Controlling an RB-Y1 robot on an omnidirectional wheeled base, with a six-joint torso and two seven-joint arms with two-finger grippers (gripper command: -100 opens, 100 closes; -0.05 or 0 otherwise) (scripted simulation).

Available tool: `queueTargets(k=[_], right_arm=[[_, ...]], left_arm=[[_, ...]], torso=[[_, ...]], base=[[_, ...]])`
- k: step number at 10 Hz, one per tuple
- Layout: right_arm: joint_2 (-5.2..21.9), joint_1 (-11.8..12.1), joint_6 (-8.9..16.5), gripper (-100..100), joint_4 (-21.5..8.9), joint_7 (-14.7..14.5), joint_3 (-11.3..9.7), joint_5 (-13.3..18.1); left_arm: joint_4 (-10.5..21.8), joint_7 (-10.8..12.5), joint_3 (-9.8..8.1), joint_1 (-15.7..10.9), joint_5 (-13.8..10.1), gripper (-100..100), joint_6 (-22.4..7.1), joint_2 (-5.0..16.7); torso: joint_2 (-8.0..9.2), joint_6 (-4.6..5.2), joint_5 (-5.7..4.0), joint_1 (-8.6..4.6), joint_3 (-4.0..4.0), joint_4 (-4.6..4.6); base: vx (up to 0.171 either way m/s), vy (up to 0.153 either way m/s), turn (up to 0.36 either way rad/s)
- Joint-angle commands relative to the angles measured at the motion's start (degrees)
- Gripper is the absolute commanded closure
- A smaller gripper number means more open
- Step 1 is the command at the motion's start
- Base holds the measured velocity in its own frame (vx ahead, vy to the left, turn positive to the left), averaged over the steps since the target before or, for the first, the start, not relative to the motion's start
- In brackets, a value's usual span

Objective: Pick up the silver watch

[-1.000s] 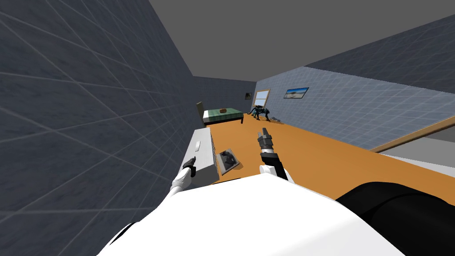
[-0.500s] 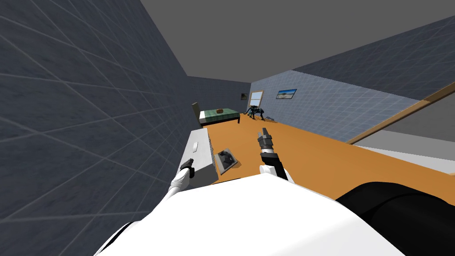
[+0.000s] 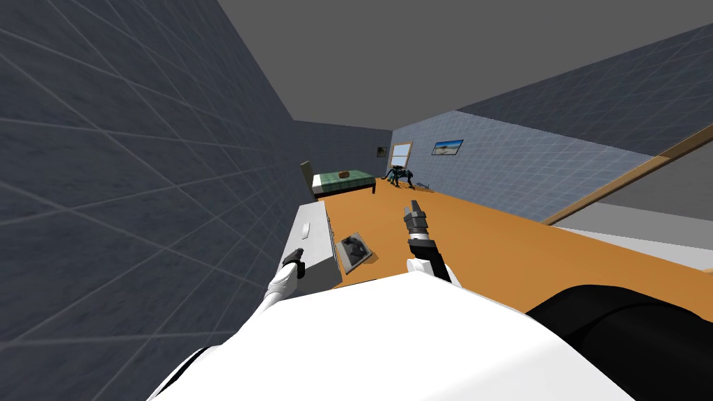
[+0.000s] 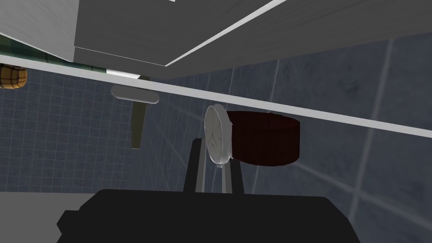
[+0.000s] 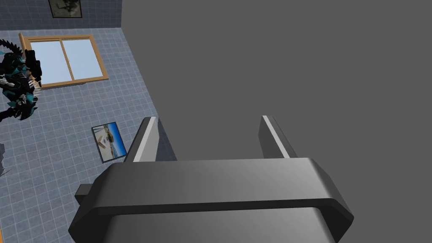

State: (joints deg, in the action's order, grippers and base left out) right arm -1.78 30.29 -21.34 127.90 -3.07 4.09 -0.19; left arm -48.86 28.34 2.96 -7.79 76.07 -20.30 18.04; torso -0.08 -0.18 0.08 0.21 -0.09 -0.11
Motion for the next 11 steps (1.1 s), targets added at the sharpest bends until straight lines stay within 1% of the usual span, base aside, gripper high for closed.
queueTargets(k=[1, 2, 3, 5, 6, 7, 9, 10, 11], right_arm=[[0.0, 0.0, 0.0, 0, 0.0, 0.0, 0.0, 0.0], [0.0, 0.02, 0.0, 0, 0.0, 0.0, 0.01, 0.0], [0.0, 0.01, 0.0, 0, 0.0, 0.0, 0.0, 0.0], [0.0, 0.01, 0.0, 0, 0.0, 0.0, 0.0, 0.0], [0.0, 0.0, 0.0, 0, 0.0, 0.0, 0.0, 0.0], [0.0, 0.01, 0.0, 0, 0.0, 0.0, 0.01, 0.0], [0.0, 0.01, 0.0, 0, 0.0, 0.0, 0.0, 0.0], [0.0, 0.02, 0.0, 0, 0.0, 0.0, 0.01, 0.0], [0.0, 0.0, 0.0, 0, 0.0, 0.0, 0.0, 0.0]], left_arm=[[-1.08, -2.86, -0.62, 0.43, -1.82, 100, 1.12, -0.73], [-1.08, -3.56, -0.62, 0.43, -1.82, 100, 1.12, -0.73], [-1.81, -5.73, -1.14, 0.55, -2.5, 100, 2.58, -1.54], [-1.81, -6.22, -1.14, 0.55, -2.5, 100, 2.58, -1.54], [-2.54, -7.95, -1.66, 0.67, -3.17, 100, 4.03, -2.36], [-2.54, -8.87, -1.66, 0.67, -3.17, 100, 4.03, -2.36], [-3.99, -13.6, -2.7, 0.91, -4.52, 100, 6.94, -3.98], [-3.99, -14.17, -2.7, 0.91, -4.52, 100, 6.94, -3.98], [-3.99, -14.17, -2.7, 0.91, -4.52, 100, 6.94, -3.98]], torso=[[0.0, 0.0, 0.0, 0.0, 0.0, 0.0], [-0.08, -0.14, -0.02, -0.02, -0.05, -0.04], [-0.13, -0.05, -0.02, -0.07, -0.08, -0.05], [-0.22, -0.04, 0.0, -0.09, -0.15, -0.1], [-0.17, 0.01, 0.03, -0.03, -0.13, -0.1], [-0.18, -0.11, 0.02, -0.03, -0.15, -0.13], [-0.22, -0.11, 0.0, -0.08, -0.17, -0.14], [-0.31, -0.15, -0.01, -0.08, -0.23, -0.17], [-0.32, -0.03, 0.02, -0.1, -0.24, -0.16]], base=[[0.036, -0.012, 0.277], [0.042, -0.029, 0.179], [0.057, -0.03, 0.227], [0.032, -0.018, 0.047], [0.029, -0.011, 0.199], [0.03, -0.02, 0.146], [0.05, -0.031, 0.289], [0.052, -0.034, 0.128], [0.016, -0.017, -0.043]])
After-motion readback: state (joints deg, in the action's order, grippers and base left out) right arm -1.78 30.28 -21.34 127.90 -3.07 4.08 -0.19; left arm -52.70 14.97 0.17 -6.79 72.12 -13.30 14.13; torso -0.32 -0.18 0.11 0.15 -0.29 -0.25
